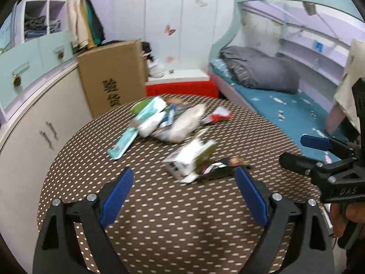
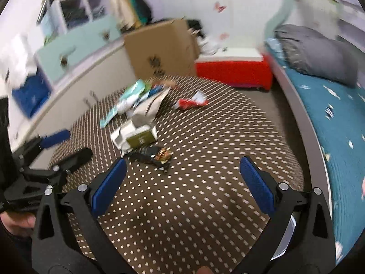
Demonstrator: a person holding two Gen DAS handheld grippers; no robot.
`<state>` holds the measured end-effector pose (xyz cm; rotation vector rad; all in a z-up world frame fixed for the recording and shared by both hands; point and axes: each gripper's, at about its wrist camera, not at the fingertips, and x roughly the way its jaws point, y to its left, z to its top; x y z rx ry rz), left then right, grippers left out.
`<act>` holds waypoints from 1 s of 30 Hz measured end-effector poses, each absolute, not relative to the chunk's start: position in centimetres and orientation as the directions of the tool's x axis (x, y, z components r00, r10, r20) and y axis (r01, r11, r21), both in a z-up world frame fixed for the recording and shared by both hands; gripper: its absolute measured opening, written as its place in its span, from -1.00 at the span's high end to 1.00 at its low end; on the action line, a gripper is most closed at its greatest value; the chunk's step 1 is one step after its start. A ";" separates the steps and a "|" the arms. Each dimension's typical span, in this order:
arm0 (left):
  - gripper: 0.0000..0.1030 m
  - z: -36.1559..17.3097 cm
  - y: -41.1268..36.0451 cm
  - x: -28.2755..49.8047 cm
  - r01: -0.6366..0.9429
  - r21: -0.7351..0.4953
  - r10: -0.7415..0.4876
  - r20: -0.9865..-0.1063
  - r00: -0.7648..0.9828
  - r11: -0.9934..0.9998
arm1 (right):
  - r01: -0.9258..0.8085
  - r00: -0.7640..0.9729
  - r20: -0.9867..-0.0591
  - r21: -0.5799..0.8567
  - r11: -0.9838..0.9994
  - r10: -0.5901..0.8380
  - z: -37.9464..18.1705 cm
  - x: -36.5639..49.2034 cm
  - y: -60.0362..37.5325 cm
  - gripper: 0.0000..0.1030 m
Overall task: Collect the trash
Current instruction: 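Move both open tools back over the trash on the table, then grasp the white-green box with the left tool while the right tool grasps the black snack bag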
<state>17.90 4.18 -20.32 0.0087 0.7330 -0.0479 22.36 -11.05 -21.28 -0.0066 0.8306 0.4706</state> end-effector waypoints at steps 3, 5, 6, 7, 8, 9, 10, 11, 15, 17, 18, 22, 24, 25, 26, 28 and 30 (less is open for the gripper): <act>-0.72 -21.4 5.7 18.3 0.025 0.002 -0.016 -0.684 0.729 1.000 | -0.455 0.540 -0.745 0.134 0.880 0.392 -22.7 23.3 -9.0 -0.88; -0.72 -21.9 6.4 18.8 0.019 0.010 -0.007 -0.691 0.723 1.000 | -0.491 0.523 -0.761 0.099 0.866 0.384 -23.5 24.1 -7.6 -0.88; -0.72 -22.1 6.7 19.0 0.021 0.014 -0.005 -0.696 0.718 1.000 | -0.519 0.505 -0.773 0.084 0.851 0.384 -24.0 24.6 -6.7 -0.88; -0.72 -22.4 7.0 19.3 0.024 0.020 -0.002 -0.700 0.714 1.000 | -0.541 0.492 -0.783 0.066 0.838 0.380 -24.5 25.0 -5.8 -0.88; -0.72 -22.5 7.1 19.6 0.030 0.028 -0.002 -0.704 0.710 0.999 | -0.554 0.489 -0.790 0.046 0.831 0.370 -24.8 25.2 -5.3 -0.88; -0.72 -22.7 7.1 20.0 0.046 0.037 -0.007 -0.709 0.705 0.998 | -0.568 0.489 -0.796 0.020 0.823 0.357 -25.3 25.5 -4.7 -0.88; -0.72 -22.9 7.0 20.3 0.061 0.044 -0.012 -0.711 0.703 0.997 | -0.581 0.484 -0.804 0.001 0.814 0.346 -25.7 25.8 -4.3 -0.88; -0.72 -23.0 6.8 20.7 0.076 0.051 -0.017 -0.713 0.701 0.996 | -0.592 0.477 -0.808 -0.004 0.806 0.346 -26.0 26.0 -4.0 -0.84; -0.72 -23.6 6.0 22.4 0.133 0.078 -0.036 -0.724 0.689 0.988 | -0.598 0.489 -0.788 0.009 0.802 0.373 -26.2 26.3 -4.1 0.08; -0.72 -23.7 5.6 23.1 0.157 0.085 -0.048 -0.725 0.687 0.984 | -0.584 0.486 -0.787 0.030 0.811 0.379 -26.0 26.2 -5.0 0.25; -0.72 -23.8 5.3 23.6 0.172 0.088 -0.055 -0.725 0.686 0.981 | -0.583 0.483 -0.785 0.041 0.811 0.387 -26.1 26.0 -5.3 0.26; -0.72 -24.4 4.2 25.3 0.216 0.107 -0.069 -0.736 0.674 0.970 | -0.542 0.497 -0.782 0.060 0.839 0.377 -25.8 25.1 -7.0 0.28; -0.72 -24.7 3.6 26.1 0.233 0.107 -0.079 -0.742 0.666 0.967 | -0.508 0.504 -0.776 0.090 0.857 0.380 -25.7 24.8 -8.0 0.28; -0.69 -24.9 3.3 26.5 0.239 0.102 -0.085 -0.746 0.660 0.966 | -0.485 0.507 -0.772 0.113 0.867 0.384 -25.7 24.4 -8.8 0.28; -0.46 -25.0 3.1 26.7 0.249 0.083 -0.104 -0.750 0.653 0.965 | -0.470 0.510 -0.769 0.126 0.873 0.386 -25.7 24.1 -9.3 0.28; 0.02 -25.3 2.8 27.1 0.262 0.046 -0.135 -0.765 0.630 0.964 | -0.438 0.517 -0.764 0.150 0.886 0.385 -25.7 23.3 -10.4 0.28; 0.06 -25.4 2.4 26.9 0.250 0.043 -0.130 -0.761 0.636 0.967 | -0.405 0.527 -0.759 0.172 0.898 0.383 -25.7 22.7 -11.5 0.28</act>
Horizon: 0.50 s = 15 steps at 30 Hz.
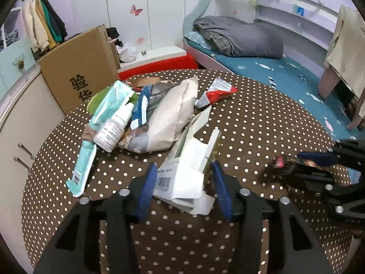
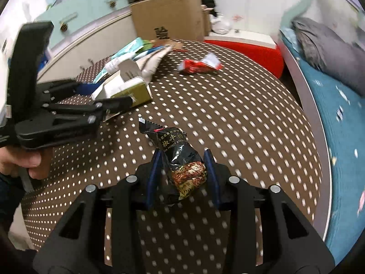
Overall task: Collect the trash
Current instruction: 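Grasp the white-green box with the left tool while the right tool grasps the black snack bag, then carry the box and black bag over the bin and open both tools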
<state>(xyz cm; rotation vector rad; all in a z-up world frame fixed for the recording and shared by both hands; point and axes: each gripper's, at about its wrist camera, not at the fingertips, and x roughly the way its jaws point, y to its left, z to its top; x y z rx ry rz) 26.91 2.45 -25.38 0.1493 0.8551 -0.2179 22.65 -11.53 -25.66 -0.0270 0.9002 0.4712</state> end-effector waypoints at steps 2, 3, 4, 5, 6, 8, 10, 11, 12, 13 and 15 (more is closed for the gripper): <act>0.10 -25.2 2.1 26.2 0.244 0.022 -0.143 -0.757 0.638 0.970 | -0.383 0.535 -0.755 0.183 0.905 0.379 -25.6 22.2 -12.4 0.29; 0.11 -25.1 1.9 25.7 0.239 0.013 -0.147 -0.753 0.641 0.971 | -0.372 0.540 -0.753 0.186 0.909 0.375 -25.5 21.9 -12.8 0.29; 0.12 -25.0 1.8 25.1 0.234 0.004 -0.152 -0.748 0.646 0.972 | -0.360 0.546 -0.751 0.189 0.913 0.371 -25.4 21.6 -13.2 0.29; 0.12 -24.9 1.6 24.6 0.231 -0.003 -0.157 -0.744 0.650 0.973 | -0.349 0.554 -0.748 0.191 0.917 0.366 -25.2 21.3 -13.6 0.29; 0.12 -24.6 1.3 23.8 0.226 -0.014 -0.163 -0.738 0.654 0.974 | -0.341 0.561 -0.743 0.193 0.920 0.364 -25.1 20.9 -14.0 0.29; 0.12 -24.3 0.8 22.6 0.220 -0.033 -0.173 -0.733 0.658 0.975 | -0.327 0.573 -0.737 0.197 0.924 0.359 -24.7 20.3 -14.5 0.29; 0.12 -24.0 0.4 21.6 0.220 -0.058 -0.192 -0.728 0.658 0.974 | -0.307 0.587 -0.728 0.206 0.929 0.355 -24.5 19.8 -15.5 0.29; 0.12 -23.9 0.3 21.3 0.220 -0.065 -0.198 -0.725 0.660 0.973 | -0.298 0.592 -0.725 0.208 0.932 0.351 -24.3 19.7 -15.8 0.29; 0.12 -23.7 0.1 20.8 0.219 -0.074 -0.204 -0.722 0.662 0.973 | -0.292 0.596 -0.723 0.210 0.933 0.349 -24.2 19.4 -16.2 0.29; 0.12 -23.5 -0.1 20.4 0.217 -0.082 -0.209 -0.719 0.663 0.973 | -0.286 0.600 -0.719 0.216 0.934 0.350 -24.1 19.2 -16.6 0.29; 0.13 -23.1 -0.4 19.7 0.219 -0.096 -0.221 -0.712 0.666 0.971 | -0.274 0.611 -0.707 0.235 0.933 0.357 -23.9 18.5 -17.6 0.29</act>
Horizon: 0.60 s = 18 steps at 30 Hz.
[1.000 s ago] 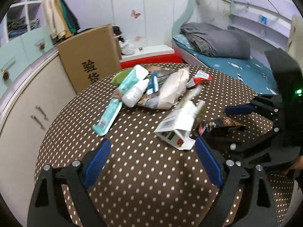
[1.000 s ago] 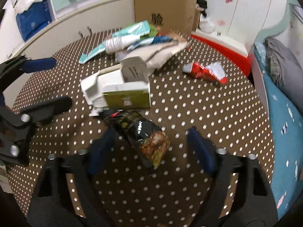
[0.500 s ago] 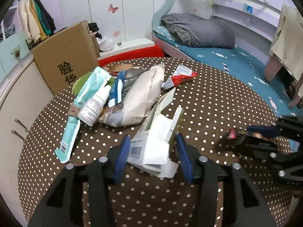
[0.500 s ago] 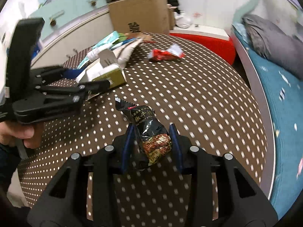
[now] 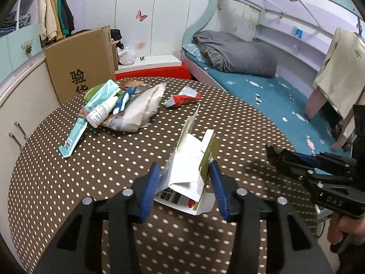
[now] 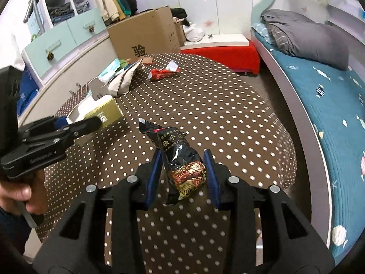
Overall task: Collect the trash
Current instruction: 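Carry the box and black bag over the bin and open both tools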
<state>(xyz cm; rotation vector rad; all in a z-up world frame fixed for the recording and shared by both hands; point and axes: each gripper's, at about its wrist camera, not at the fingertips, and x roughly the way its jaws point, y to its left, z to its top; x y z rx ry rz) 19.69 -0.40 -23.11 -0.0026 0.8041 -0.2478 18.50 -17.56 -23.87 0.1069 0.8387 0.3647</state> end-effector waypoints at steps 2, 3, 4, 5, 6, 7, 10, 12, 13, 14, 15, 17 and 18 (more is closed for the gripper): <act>0.13 -22.7 -0.7 19.1 0.226 -0.107 -0.234 -0.707 0.668 0.968 | -0.260 0.621 -0.694 0.256 0.931 0.364 -23.7 18.2 -18.2 0.29; 0.13 -22.4 -1.0 18.6 0.231 -0.119 -0.246 -0.700 0.670 0.966 | -0.252 0.627 -0.687 0.266 0.930 0.367 -23.6 18.0 -18.6 0.29; 0.14 -22.1 -1.2 18.5 0.235 -0.128 -0.257 -0.695 0.672 0.963 | -0.240 0.637 -0.678 0.277 0.930 0.367 -23.4 17.8 -19.1 0.29; 0.14 -21.7 -1.4 18.3 0.242 -0.138 -0.269 -0.689 0.674 0.960 | -0.229 0.645 -0.671 0.287 0.930 0.366 -23.1 17.6 -19.6 0.29; 0.14 -21.3 -1.6 18.2 0.247 -0.140 -0.274 -0.683 0.677 0.959 | -0.221 0.652 -0.663 0.296 0.929 0.367 -22.9 17.4 -20.2 0.29; 0.14 -20.9 -2.0 17.9 0.254 -0.141 -0.280 -0.676 0.682 0.957 | -0.213 0.665 -0.650 0.308 0.927 0.368 -22.4 17.1 -20.9 0.29; 0.14 -19.6 -3.3 17.6 0.281 -0.151 -0.308 -0.654 0.691 0.948 | -0.185 0.697 -0.623 0.322 0.928 0.355 -21.1 16.5 -22.7 0.29; 0.14 -18.9 -4.2 17.5 0.299 -0.162 -0.330 -0.641 0.693 0.940 | -0.165 0.721 -0.605 0.324 0.932 0.338 -20.2 16.1 -24.0 0.29; 0.14 -18.5 -4.9 17.6 0.310 -0.167 -0.342 -0.634 0.693 0.936 | -0.156 0.730 -0.598 0.326 0.933 0.331 -19.9 15.9 -24.5 0.29; 0.14 -18.2 -5.3 17.6 0.318 -0.172 -0.352 -0.630 0.692 0.932 | -0.144 0.740 -0.590 0.331 0.932 0.324 -19.5 15.7 -25.2 0.29; 0.14 -17.8 -6.0 17.7 0.333 -0.183 -0.371 -0.623 0.689 0.925 | -0.129 0.752 -0.580 0.337 0.932 0.314 -19.0 15.4 -26.2 0.29; 0.14 -17.0 -7.7 17.8 0.367 -0.198 -0.407 -0.610 0.679 0.909 | -0.105 0.770 -0.568 0.340 0.935 0.292 -18.4 15.1 -27.6 0.29; 0.14 -16.8 -8.4 17.9 0.380 -0.199 -0.418 -0.607 0.676 0.904 | -0.081 0.781 -0.561 0.343 0.936 0.274 -18.0 14.8 -28.7 0.29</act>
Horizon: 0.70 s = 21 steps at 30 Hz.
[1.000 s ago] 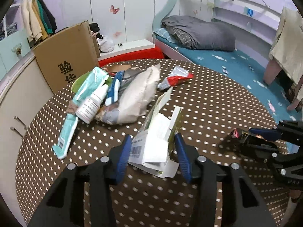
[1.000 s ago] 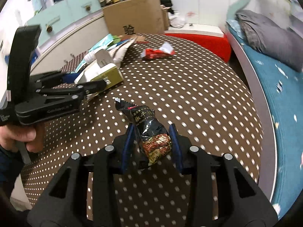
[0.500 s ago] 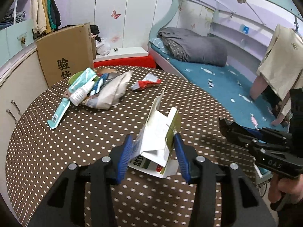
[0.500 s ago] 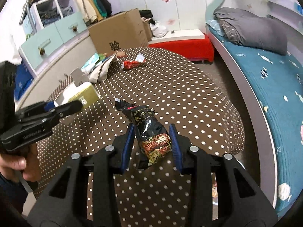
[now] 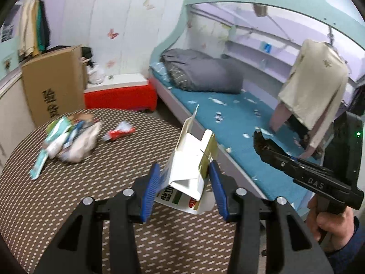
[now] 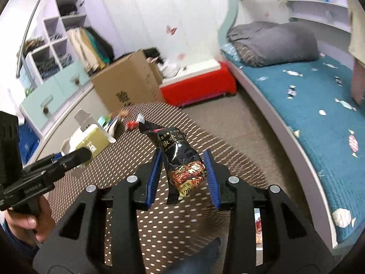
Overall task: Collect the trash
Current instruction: 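Carry the box and black bag over the bin and open both tools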
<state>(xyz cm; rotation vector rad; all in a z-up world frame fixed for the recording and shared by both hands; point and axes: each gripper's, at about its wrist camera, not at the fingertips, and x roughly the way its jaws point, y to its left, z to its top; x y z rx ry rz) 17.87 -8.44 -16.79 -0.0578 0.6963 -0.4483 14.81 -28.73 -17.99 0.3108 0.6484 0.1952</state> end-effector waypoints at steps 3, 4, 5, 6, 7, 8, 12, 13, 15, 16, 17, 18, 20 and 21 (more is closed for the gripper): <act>0.14 -16.0 -11.6 18.0 0.434 -0.209 -0.466 -0.595 0.655 0.876 | -0.014 0.800 -0.559 0.345 0.939 0.217 -17.8 14.3 -31.6 0.29; 0.14 -15.8 -13.1 18.0 0.457 -0.207 -0.482 -0.593 0.645 0.865 | 0.007 0.803 -0.561 0.350 0.937 0.203 -17.9 14.1 -32.5 0.29; 0.14 -15.8 -13.9 18.0 0.469 -0.207 -0.492 -0.592 0.638 0.859 | 0.036 0.804 -0.565 0.361 0.932 0.187 -18.2 13.9 -33.7 0.29; 0.14 -15.8 -15.3 18.0 0.489 -0.210 -0.508 -0.593 0.626 0.847 | 0.066 0.804 -0.570 0.366 0.928 0.168 -18.5 13.6 -34.9 0.29; 0.14 -16.0 -16.7 18.0 0.507 -0.208 -0.520 -0.597 0.611 0.836 | 0.092 0.804 -0.576 0.371 0.924 0.151 -18.9 13.4 -36.0 0.29; 0.14 -16.3 -18.2 18.0 0.524 -0.206 -0.528 -0.605 0.596 0.827 | 0.110 0.802 -0.580 0.379 0.919 0.143 -19.2 13.2 -36.9 0.29; 0.14 -18.2 -22.7 18.1 0.563 -0.218 -0.551 -0.643 0.531 0.797 | 0.193 0.776 -0.621 0.406 0.893 0.114 -21.5 12.9 -40.2 0.29; 0.14 -18.8 -23.9 18.1 0.572 -0.217 -0.552 -0.656 0.515 0.791 | 0.204 0.770 -0.628 0.411 0.888 0.114 -22.1 12.9 -40.6 0.29; 0.14 -20.0 -25.8 18.4 0.585 -0.219 -0.552 -0.680 0.483 0.781 | 0.230 0.755 -0.646 0.420 0.878 0.111 -23.3 12.9 -41.5 0.29; 0.14 -20.8 -26.8 18.6 0.591 -0.212 -0.546 -0.693 0.471 0.778 | 0.243 0.747 -0.655 0.426 0.871 0.113 -24.1 12.9 -42.0 0.29; 0.14 -21.3 -27.4 18.6 0.595 -0.206 -0.541 -0.702 0.463 0.777 | 0.255 0.739 -0.664 0.434 0.864 0.116 -24.9 13.0 -42.5 0.28; 0.14 -22.1 -28.3 18.8 0.598 -0.205 -0.534 -0.718 0.446 0.775 | 0.270 0.729 -0.674 0.441 0.856 0.117 -25.7 13.1 -42.9 0.28; 0.14 -23.5 -29.5 19.1 0.599 -0.209 -0.524 -0.742 0.418 0.773 | 0.294 0.713 -0.691 0.453 0.842 0.123 -27.0 13.1 -43.6 0.28; 0.14 -24.3 -30.2 19.3 0.601 -0.209 -0.517 -0.756 0.402 0.771 | 0.304 0.703 -0.700 0.461 0.834 0.130 -27.9 13.2 -43.9 0.28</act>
